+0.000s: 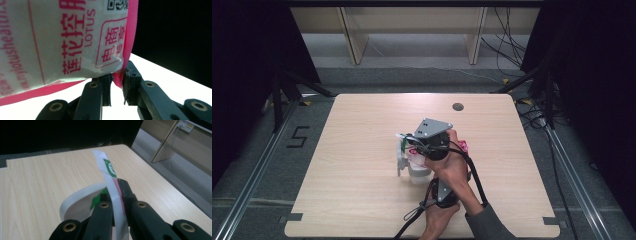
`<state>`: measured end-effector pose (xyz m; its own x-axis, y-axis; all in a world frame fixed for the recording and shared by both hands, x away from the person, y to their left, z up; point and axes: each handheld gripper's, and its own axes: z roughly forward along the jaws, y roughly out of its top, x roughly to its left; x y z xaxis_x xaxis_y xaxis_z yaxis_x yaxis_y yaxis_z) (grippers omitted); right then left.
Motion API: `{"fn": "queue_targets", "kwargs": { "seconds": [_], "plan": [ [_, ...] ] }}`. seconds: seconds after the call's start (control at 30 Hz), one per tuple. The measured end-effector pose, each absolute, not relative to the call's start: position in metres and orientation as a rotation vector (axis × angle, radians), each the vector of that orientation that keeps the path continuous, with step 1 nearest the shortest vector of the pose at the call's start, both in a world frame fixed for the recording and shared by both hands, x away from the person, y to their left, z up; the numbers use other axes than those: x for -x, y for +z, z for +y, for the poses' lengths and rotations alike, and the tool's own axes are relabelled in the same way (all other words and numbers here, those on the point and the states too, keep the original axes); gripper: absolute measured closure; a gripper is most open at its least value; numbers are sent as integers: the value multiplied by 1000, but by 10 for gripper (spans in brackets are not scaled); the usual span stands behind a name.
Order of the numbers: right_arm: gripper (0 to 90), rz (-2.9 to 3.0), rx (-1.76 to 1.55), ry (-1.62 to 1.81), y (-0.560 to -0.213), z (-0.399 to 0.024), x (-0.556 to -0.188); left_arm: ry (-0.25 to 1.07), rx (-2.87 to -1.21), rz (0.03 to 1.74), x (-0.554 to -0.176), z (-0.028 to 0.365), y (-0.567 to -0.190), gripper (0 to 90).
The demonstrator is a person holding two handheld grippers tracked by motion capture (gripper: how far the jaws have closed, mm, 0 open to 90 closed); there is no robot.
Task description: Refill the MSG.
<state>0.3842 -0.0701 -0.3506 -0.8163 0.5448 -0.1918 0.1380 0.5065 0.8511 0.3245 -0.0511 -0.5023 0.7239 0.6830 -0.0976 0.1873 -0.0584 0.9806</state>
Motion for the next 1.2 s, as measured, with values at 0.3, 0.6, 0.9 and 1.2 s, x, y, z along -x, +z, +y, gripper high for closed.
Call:
{"fn": "queue_targets", "kwargs": {
  "seconds": [0.3, 0.6, 0.9, 1.2],
  "plan": [
    [898, 2319, -557, 1252, -351, -69, -384, 478, -1636, 716, -326, -49, -503, 783],
    [898, 2318, -548, 1246, -351, -69, -385, 468, -1613, 723, -325, -51, -503, 782],
    [898, 2323, -562, 1243, -353, -68, -385, 468, -1607, 727, -324, -51, -504, 781],
    [898, 2319, -552, 1237, -354, -68, -386, 465, -1610, 728, -325, -51, -504, 781]
  ]
}}
